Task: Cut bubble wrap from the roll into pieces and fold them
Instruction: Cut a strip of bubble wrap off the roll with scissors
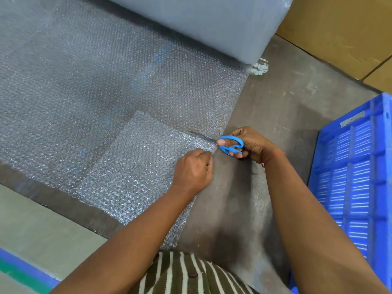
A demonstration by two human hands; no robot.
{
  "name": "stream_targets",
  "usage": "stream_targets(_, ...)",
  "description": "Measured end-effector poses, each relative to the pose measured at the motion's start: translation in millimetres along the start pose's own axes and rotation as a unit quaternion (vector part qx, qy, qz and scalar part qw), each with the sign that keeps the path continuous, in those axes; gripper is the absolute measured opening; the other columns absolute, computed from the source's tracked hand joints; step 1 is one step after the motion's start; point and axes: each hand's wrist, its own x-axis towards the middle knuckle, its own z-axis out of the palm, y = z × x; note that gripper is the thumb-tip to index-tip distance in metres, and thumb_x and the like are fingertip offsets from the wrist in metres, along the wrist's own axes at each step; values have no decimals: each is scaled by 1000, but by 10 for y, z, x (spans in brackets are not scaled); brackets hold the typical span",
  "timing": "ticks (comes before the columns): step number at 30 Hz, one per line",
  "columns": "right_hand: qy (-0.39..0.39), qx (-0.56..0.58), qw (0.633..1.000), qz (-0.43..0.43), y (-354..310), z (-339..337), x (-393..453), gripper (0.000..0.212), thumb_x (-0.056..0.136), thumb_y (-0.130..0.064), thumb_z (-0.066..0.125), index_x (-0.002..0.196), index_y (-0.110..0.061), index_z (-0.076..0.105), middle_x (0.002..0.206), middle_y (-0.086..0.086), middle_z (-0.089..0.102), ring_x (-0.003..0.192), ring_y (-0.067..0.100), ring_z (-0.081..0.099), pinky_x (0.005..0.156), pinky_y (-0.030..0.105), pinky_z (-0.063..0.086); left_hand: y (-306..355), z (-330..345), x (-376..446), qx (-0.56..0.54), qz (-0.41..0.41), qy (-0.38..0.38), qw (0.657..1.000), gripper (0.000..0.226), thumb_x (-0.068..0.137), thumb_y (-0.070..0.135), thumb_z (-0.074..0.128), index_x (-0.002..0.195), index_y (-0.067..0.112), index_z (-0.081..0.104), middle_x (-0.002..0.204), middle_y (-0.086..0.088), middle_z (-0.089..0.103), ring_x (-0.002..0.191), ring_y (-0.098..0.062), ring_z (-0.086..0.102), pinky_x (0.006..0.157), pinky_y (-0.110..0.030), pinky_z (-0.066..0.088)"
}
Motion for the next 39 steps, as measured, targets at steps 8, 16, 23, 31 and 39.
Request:
stream_targets(8, -1, -21, 1000, -6, -23, 30, 12, 92, 61, -49, 101, 93, 26, 60, 71, 23, 60, 41, 17, 44, 42, 22, 24, -16, 22, -20, -5, -6, 2, 1000, 22, 90, 8, 76, 72, 10, 64, 70, -5, 58, 58, -29, 57, 49, -33, 44)
stream_targets(16, 0, -30, 1000, 1, -22, 28, 7, 102, 46, -57, 105, 90, 23, 60, 68, 19, 61, 42, 16, 42, 43, 22, 21, -28, 12, -28, -3, -2, 0, 1000, 20, 89, 8, 76, 73, 10, 66, 69, -4, 57, 56, -27, 55, 48, -31, 42)
stream_targets(23, 2, -12, 1000, 5, -40, 75, 55, 104, 47, -55, 106, 88, 27, 55, 72, 23, 56, 40, 17, 41, 42, 21, 21, -26, 6, -35, -8, 1, 3, 1000, 20, 87, 8, 79, 73, 11, 66, 69, -4, 58, 57, -29, 57, 48, -31, 44)
stream_targets(31, 4, -20, 1000, -3, -99, 157, 128, 104, 51, -56, 104, 93, 27, 58, 71, 24, 58, 40, 17, 43, 42, 22, 22, -38, 7, -40, -4, -5, 1, 1000, 20, 88, 7, 77, 73, 11, 65, 69, -4, 57, 58, -28, 56, 48, -31, 42)
stream_targets(39, 4, -31, 1000, 3, -123, 123, 140, 90, 44, -56, 107, 89, 13, 70, 68, 20, 60, 40, 15, 43, 42, 22, 21, -24, 4, -37, -2, -7, -1, 1000, 19, 88, 7, 77, 73, 11, 65, 69, -3, 57, 58, -27, 56, 51, -28, 36)
